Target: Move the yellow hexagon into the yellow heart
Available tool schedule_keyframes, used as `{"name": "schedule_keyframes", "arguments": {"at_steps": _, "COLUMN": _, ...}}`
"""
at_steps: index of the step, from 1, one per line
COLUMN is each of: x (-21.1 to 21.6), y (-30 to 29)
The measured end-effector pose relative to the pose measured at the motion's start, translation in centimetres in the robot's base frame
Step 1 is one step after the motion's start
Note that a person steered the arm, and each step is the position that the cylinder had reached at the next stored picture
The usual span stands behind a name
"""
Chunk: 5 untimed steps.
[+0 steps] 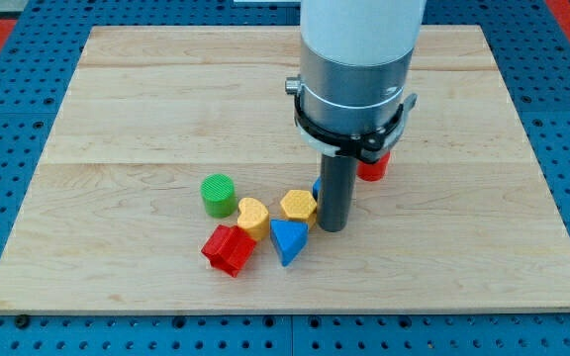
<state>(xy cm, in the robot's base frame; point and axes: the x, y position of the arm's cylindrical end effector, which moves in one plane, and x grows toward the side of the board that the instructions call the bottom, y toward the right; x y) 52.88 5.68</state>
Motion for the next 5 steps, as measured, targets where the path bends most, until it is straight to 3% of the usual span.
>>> {"name": "schedule_keyframes", "arguments": {"at_steps": 1, "x": 0.4, "y": 5.4}}
{"name": "schedule_keyframes", "arguments": {"at_steps": 2, "x": -1.6, "y": 5.7}}
{"name": "schedule_keyframes", "arguments": {"at_steps": 4, "x": -2.4, "y": -2.2}}
{"name": "schedule_keyframes", "arguments": {"at_steps": 5, "x": -2.6, "y": -0.9}}
